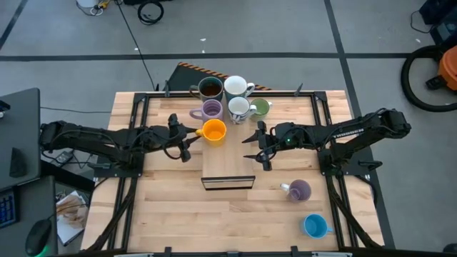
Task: Place coffee mugs
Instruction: Put the yellow mug on the shelf
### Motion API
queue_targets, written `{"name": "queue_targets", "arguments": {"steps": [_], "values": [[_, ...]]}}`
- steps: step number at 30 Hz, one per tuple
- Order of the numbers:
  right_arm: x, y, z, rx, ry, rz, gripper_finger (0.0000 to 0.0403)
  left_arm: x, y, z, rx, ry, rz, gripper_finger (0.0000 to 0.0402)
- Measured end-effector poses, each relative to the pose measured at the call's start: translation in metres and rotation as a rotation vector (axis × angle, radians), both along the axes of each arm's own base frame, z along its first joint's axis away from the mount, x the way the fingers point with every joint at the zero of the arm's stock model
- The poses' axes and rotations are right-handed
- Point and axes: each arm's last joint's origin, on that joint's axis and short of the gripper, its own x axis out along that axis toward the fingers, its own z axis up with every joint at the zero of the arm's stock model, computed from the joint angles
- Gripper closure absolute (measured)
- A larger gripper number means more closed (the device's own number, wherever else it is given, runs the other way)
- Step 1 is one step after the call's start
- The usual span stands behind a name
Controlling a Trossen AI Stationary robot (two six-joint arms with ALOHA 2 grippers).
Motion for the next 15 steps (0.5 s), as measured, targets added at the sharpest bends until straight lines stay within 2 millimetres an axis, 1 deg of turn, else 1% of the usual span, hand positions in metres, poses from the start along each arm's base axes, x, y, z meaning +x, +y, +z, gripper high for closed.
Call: {"name": "queue_targets", "arguments": {"steps": [6,11,13,15], "values": [[0.0,0.0,-0.001,0.005,0.006,-0.015,0.0136,-0.01,-0.002,0.01,0.021,-0.038,-0.022,0.0253],[0.0,0.0,0.0,0.026,0.004,-0.012,0.0141,-0.02,-0.006,0.015,0.047,-0.036,-0.047,0.025],[0.002,0.002,-0.002,0.032,0.006,-0.009,0.0144,-0.022,-0.009,0.017,0.081,-0.031,-0.077,0.025],[0.004,0.003,-0.005,0.033,0.016,-0.003,0.0147,-0.022,-0.015,0.019,0.128,-0.026,-0.147,0.025]]}}
